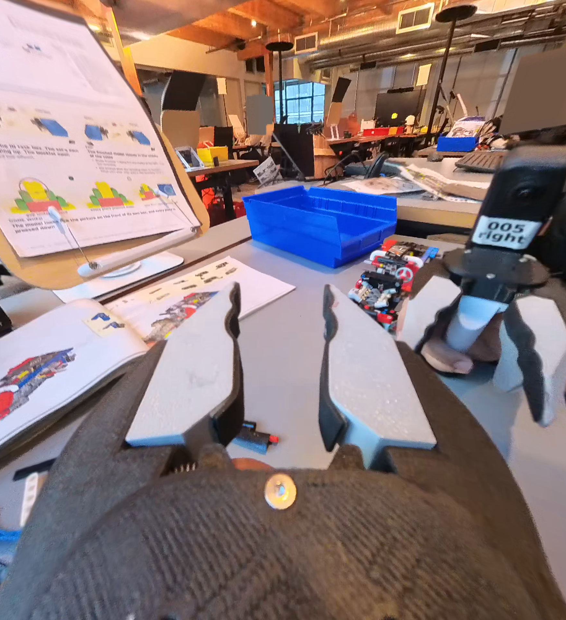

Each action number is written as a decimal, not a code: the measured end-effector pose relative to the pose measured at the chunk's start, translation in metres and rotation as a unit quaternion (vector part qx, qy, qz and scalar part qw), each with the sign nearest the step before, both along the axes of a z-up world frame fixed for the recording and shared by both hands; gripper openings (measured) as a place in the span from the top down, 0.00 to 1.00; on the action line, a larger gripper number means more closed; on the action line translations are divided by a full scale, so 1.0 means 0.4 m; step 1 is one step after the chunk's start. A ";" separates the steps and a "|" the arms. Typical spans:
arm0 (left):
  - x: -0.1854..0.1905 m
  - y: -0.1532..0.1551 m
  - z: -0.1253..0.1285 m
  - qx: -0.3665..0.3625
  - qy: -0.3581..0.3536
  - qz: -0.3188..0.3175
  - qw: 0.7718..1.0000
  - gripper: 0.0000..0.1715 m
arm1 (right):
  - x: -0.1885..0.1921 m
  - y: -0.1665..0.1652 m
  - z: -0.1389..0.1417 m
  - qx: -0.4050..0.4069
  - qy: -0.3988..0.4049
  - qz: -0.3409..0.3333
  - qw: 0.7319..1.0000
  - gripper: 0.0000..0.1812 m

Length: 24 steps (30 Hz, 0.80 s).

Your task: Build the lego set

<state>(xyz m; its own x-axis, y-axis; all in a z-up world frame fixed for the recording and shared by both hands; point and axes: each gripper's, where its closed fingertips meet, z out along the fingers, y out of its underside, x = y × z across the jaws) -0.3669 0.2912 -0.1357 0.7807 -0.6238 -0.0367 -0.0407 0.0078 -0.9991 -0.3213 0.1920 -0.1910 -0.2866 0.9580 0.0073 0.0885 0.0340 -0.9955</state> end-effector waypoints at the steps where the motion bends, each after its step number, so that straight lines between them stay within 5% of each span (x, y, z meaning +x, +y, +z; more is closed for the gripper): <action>1: 0.001 -0.001 0.010 0.004 0.000 -0.002 1.000 0.72 | -0.001 -0.002 -0.002 0.006 -0.002 -0.002 1.000 0.66; 15: 0.024 0.106 -0.119 -0.025 0.014 -0.032 0.999 0.73 | -0.003 -0.011 0.031 -0.079 0.021 0.066 0.994 0.73; 24: 0.034 0.105 -0.132 -0.025 0.039 -0.047 0.998 0.75 | 0.008 -0.013 0.045 -0.145 0.025 0.101 0.984 0.74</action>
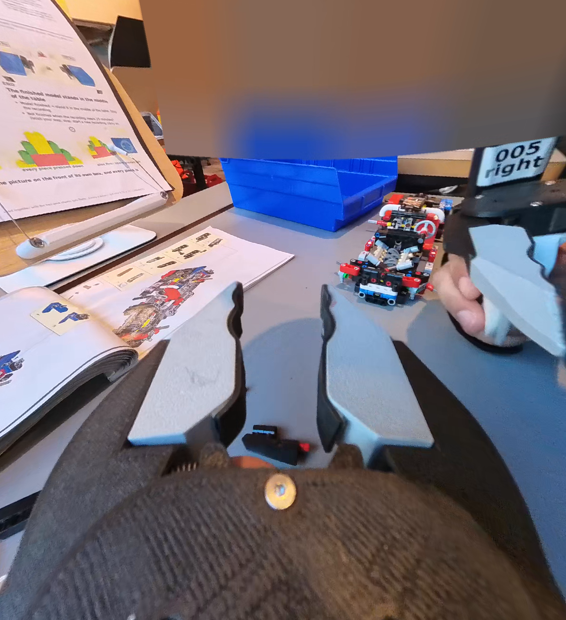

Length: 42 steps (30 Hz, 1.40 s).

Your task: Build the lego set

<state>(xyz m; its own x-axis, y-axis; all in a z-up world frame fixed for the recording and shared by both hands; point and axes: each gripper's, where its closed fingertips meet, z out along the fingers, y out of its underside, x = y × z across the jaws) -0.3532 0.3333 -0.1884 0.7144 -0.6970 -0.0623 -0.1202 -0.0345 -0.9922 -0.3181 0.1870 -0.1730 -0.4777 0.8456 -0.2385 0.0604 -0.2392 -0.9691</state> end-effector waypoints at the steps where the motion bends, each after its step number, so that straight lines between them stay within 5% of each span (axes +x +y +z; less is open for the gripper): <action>1: 0.000 0.000 -0.002 0.000 0.005 0.001 1.000 0.75 | 0.000 0.008 0.003 -0.011 0.001 -0.003 1.000 0.74; 8: -0.023 -0.003 0.015 0.006 -0.012 0.011 1.000 0.76 | 0.000 0.037 0.010 -0.055 0.001 -0.008 0.998 0.74; 42: -0.001 -0.018 0.010 0.008 0.003 -0.003 1.000 0.79 | -0.002 0.016 0.003 -0.024 -0.004 -0.004 1.000 0.74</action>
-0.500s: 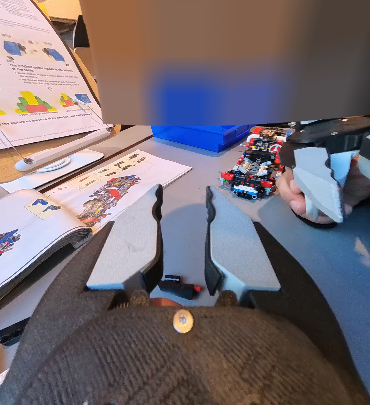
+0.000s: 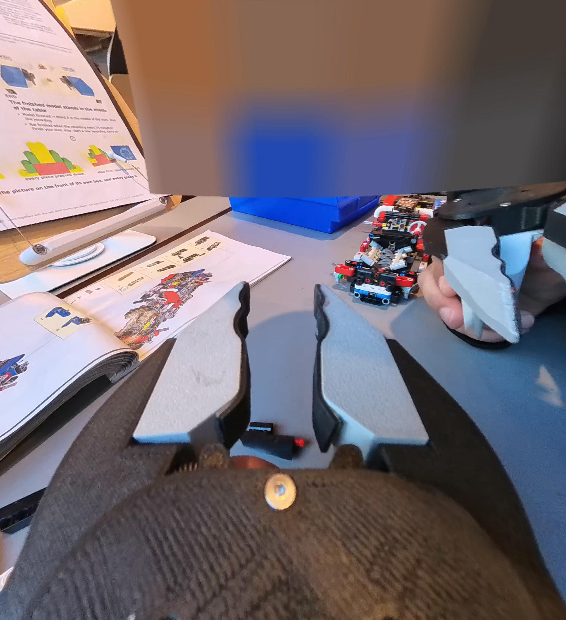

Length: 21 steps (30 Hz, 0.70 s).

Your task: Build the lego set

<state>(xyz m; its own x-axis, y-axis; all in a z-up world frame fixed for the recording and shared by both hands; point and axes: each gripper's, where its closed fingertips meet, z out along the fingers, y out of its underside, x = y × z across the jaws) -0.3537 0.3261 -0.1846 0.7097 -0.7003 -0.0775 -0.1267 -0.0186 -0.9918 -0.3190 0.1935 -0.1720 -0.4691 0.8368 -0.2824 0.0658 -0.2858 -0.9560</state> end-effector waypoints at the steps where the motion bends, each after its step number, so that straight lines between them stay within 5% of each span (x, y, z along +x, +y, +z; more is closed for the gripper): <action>1: 0.000 0.000 0.000 0.000 0.000 0.000 1.000 0.79 | 0.000 0.000 0.000 0.000 0.000 0.000 1.000 0.74; 21: -0.010 -0.004 0.018 0.033 0.017 0.032 0.999 0.80 | -0.011 -0.030 -0.017 0.075 -0.003 -0.008 0.997 0.75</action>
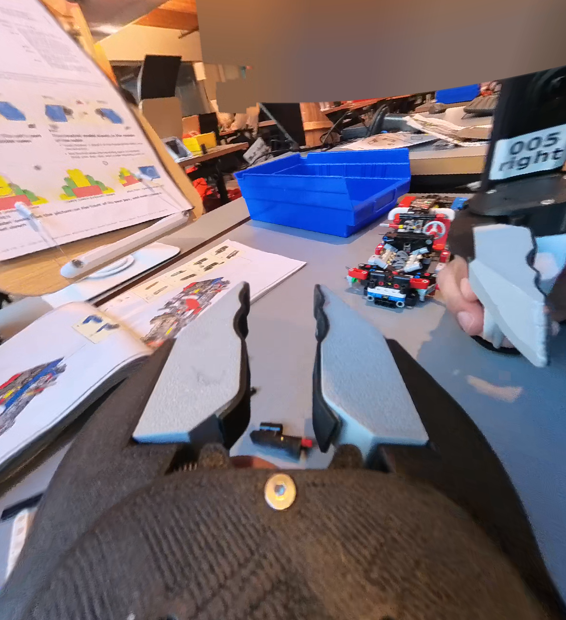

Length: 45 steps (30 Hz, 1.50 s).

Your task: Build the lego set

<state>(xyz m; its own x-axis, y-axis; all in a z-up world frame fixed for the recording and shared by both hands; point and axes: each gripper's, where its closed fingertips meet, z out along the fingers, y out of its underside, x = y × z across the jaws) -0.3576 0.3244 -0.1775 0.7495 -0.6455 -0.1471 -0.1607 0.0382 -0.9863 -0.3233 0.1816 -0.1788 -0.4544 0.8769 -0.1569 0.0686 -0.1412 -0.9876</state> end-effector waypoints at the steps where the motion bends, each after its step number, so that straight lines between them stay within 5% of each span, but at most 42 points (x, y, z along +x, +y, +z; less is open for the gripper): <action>1: -0.015 -0.003 -0.001 -0.011 -0.007 0.020 1.000 0.79 | 0.000 0.004 0.000 0.004 0.001 -0.006 1.000 0.75; 4: -0.047 -0.067 0.019 -0.026 -0.035 0.053 0.998 0.79 | 0.001 0.020 0.001 0.013 0.005 -0.030 0.999 0.75; 6: -0.099 -0.106 -0.021 -0.056 0.009 0.116 0.992 0.80 | 0.002 0.031 0.004 0.012 0.007 -0.045 0.999 0.75; 11: -0.273 -0.188 -0.128 -0.211 0.073 0.260 0.939 0.83 | 0.000 0.060 0.007 -0.010 0.006 -0.067 0.998 0.76; 18: -0.310 -0.232 -0.137 -0.313 0.071 0.214 0.923 0.81 | 0.009 0.077 0.014 0.010 0.014 -0.098 0.995 0.77; 32: -0.165 -0.144 -0.194 -0.283 0.083 0.156 0.943 0.81 | 0.019 0.034 0.018 0.032 0.014 -0.072 0.997 0.78; 45: -0.126 0.031 -0.096 -0.096 0.044 0.152 0.983 0.82 | 0.042 0.037 0.039 0.048 0.024 -0.074 0.996 0.80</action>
<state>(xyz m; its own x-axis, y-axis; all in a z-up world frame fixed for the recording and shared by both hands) -0.4079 0.3370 -0.2158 0.9022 -0.4153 -0.1167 -0.2201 -0.2105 -0.9525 -0.3063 0.1963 -0.1632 -0.3235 0.9448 -0.0515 0.0070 -0.0520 -0.9986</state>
